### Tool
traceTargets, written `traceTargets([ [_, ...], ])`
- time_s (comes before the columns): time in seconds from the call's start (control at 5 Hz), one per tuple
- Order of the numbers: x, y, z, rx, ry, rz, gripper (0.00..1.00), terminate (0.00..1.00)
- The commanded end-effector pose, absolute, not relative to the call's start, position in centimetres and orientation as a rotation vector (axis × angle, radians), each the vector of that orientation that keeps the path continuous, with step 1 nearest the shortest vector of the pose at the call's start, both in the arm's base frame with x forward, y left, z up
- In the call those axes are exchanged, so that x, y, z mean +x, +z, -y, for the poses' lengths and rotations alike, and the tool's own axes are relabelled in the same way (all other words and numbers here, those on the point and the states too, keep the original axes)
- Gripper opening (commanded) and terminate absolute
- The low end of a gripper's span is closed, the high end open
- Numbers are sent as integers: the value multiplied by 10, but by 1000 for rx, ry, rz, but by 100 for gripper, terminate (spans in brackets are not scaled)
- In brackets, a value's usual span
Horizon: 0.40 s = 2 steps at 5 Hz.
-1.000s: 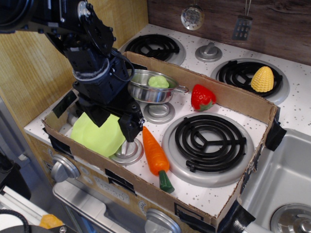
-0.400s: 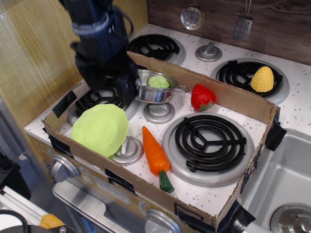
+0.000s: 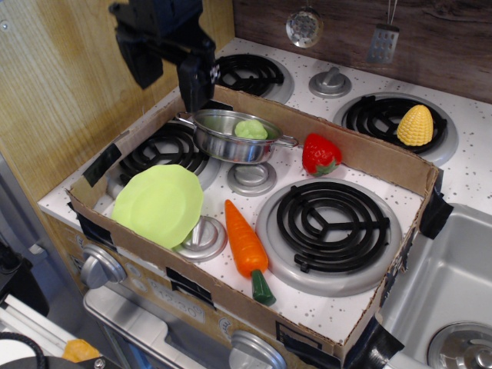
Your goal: Take broccoli out of pan
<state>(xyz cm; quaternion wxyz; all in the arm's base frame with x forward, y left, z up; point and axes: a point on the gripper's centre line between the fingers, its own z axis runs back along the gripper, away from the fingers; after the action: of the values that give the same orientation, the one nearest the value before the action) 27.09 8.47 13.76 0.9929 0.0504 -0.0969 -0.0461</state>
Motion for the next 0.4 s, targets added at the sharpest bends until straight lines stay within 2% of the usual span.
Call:
traceTargets([
  [0.0, 313, 146, -89, 98, -155, 266, 100, 0],
  [0.2, 323, 130, -86, 73, -159, 281, 100, 0],
])
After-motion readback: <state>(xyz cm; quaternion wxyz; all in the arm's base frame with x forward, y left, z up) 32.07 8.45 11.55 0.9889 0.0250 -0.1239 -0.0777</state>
